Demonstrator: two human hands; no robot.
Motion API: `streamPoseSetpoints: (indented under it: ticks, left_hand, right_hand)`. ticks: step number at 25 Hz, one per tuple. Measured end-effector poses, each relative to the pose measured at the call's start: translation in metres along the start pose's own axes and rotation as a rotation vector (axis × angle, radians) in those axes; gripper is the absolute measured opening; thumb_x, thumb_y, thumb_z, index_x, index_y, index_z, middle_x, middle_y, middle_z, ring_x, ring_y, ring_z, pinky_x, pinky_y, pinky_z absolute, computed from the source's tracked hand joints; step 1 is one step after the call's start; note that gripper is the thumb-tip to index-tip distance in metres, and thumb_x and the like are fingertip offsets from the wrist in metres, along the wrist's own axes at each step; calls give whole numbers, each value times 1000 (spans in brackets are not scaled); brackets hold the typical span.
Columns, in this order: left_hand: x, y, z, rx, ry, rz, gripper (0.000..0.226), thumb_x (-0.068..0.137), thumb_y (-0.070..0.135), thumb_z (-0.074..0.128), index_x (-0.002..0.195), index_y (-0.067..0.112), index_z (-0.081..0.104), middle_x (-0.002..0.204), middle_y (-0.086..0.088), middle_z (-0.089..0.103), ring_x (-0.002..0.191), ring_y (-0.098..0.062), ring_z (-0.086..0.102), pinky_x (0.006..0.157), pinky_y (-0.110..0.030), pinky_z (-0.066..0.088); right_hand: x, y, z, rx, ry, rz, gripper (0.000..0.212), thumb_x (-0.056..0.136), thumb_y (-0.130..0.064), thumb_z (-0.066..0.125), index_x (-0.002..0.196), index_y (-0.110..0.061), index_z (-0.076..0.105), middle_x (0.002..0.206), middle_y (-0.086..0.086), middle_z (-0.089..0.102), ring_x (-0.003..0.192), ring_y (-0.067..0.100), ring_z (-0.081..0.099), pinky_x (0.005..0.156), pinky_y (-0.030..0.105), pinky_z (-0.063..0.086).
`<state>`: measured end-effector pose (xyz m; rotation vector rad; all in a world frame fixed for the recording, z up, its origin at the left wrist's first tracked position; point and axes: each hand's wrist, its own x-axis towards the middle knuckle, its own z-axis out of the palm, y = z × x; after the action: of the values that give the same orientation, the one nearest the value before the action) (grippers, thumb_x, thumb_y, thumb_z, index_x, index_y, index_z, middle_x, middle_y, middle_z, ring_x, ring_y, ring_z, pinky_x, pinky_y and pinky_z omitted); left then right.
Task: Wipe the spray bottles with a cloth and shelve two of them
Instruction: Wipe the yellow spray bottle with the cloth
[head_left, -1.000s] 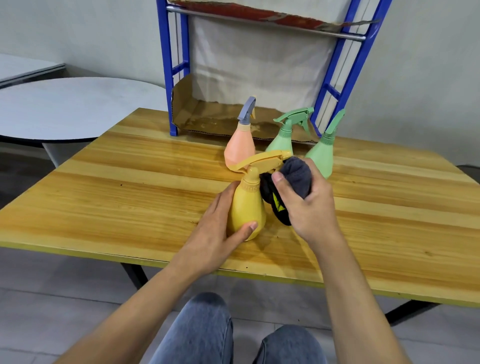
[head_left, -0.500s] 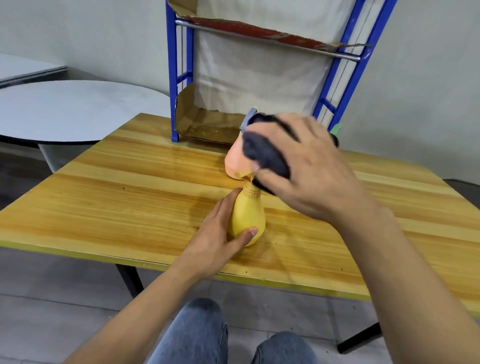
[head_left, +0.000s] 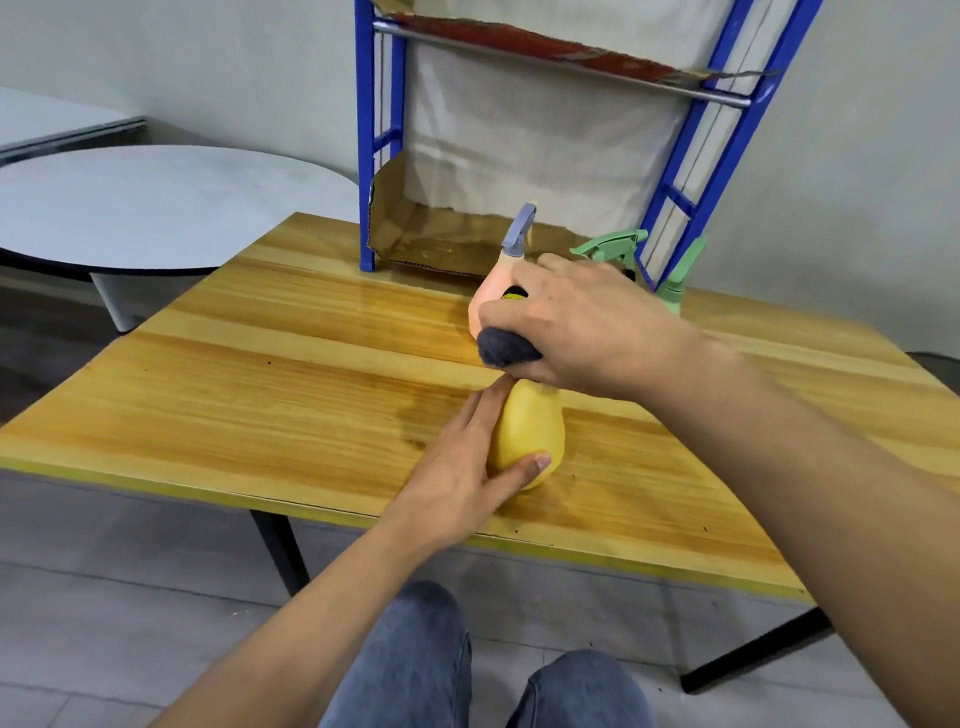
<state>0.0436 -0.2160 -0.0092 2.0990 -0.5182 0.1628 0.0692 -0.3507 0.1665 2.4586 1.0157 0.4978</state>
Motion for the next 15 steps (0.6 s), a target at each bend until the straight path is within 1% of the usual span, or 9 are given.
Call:
streamPoseSetpoints:
  ticks: [3,5,7,9,11,12,13,15]
  left_hand:
    - [-1,1,0,-6,9,16,81,89,60,63,154,39,20,149,12,40,137,-12,41,114,-42,39]
    - [0,1,-2,-11,9,17,82,89,61,62,155,40,18,149,13,39,138,-10,40,115,-42,38]
    - [0,2,-4,-11,12,16,83,90,60,62,155,44,14,152,13,36,139,-8,37,116,-37,36]
    - [-1,2,-5,-19,-1,12,84,92,58,63,157,45,10,155,14,33,139,-5,35,115,-32,33]
    - [-2,2,-6,-32,-5,13,85,92,59,62,157,44,9,157,14,32,139,-4,34,116,-33,34]
    - [-1,1,-6,-31,-6,10,85,92,60,61,157,45,9,158,14,32,139,-5,34,116,-35,35]
    - [-1,0,-6,-29,-8,5,85,92,61,61,157,45,8,158,14,31,140,-6,35,117,-37,36]
    - [0,-1,-4,-22,-5,5,85,91,62,60,157,45,8,159,13,31,141,-7,34,118,-39,35]
  right_hand:
    - [-1,0,8,-13,95,-3,38,94,-55,52,111,-22,60,98,10,56,91,29,57,64,35,30]
    - [-2,0,10,11,146,55,46,95,-63,42,105,-22,60,95,8,57,85,25,55,62,34,31]
    - [-4,-6,12,131,194,187,54,96,-68,32,107,-23,59,94,3,54,82,19,50,64,33,35]
    - [-1,-9,7,327,295,362,53,97,-69,33,110,-24,57,95,-2,51,83,16,48,69,33,38]
    - [0,2,-5,500,416,523,52,96,-69,36,114,-25,57,98,-2,51,86,16,49,74,33,41]
    - [-1,9,-12,503,449,539,52,96,-69,38,116,-25,57,99,-2,51,87,16,50,75,32,41]
    - [-5,18,-16,451,448,493,51,95,-68,41,117,-25,56,102,-1,51,88,16,49,75,32,41]
    - [-20,27,-14,291,366,288,50,93,-68,45,119,-26,56,110,2,53,95,19,52,78,32,42]
